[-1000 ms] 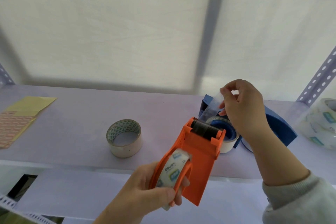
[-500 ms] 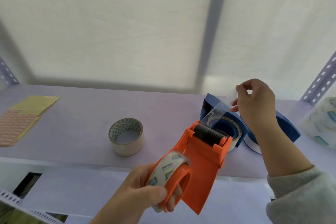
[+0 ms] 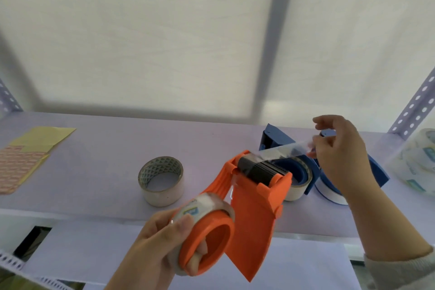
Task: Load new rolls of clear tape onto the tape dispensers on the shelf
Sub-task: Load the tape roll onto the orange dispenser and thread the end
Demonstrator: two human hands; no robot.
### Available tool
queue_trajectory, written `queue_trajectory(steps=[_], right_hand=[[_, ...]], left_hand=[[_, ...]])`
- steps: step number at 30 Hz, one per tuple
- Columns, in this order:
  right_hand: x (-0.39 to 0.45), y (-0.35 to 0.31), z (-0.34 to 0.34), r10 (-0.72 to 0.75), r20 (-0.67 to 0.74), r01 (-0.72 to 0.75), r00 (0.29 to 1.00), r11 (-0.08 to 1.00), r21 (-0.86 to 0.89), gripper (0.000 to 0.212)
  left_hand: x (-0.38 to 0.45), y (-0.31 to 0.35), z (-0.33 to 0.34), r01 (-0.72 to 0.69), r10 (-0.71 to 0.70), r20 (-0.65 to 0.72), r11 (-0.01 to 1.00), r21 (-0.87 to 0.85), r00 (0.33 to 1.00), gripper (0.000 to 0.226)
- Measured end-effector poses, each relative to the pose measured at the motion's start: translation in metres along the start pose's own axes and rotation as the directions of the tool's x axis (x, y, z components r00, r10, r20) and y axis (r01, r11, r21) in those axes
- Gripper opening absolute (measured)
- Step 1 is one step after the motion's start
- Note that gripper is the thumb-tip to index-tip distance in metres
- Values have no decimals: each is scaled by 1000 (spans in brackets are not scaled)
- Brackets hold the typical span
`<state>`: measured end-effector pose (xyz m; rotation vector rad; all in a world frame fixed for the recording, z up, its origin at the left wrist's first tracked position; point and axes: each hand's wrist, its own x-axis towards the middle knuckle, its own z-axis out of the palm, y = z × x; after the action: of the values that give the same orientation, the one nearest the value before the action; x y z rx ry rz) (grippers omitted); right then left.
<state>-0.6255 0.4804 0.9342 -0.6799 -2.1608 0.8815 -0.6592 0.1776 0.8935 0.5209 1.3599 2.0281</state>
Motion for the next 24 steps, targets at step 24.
queue_trajectory(steps=[24], right_hand=[[-160,-25,45,-178,442,-181,879,734,655,41]], left_hand=[[24,7,21,-138,30,-217,852,-505,976,38]])
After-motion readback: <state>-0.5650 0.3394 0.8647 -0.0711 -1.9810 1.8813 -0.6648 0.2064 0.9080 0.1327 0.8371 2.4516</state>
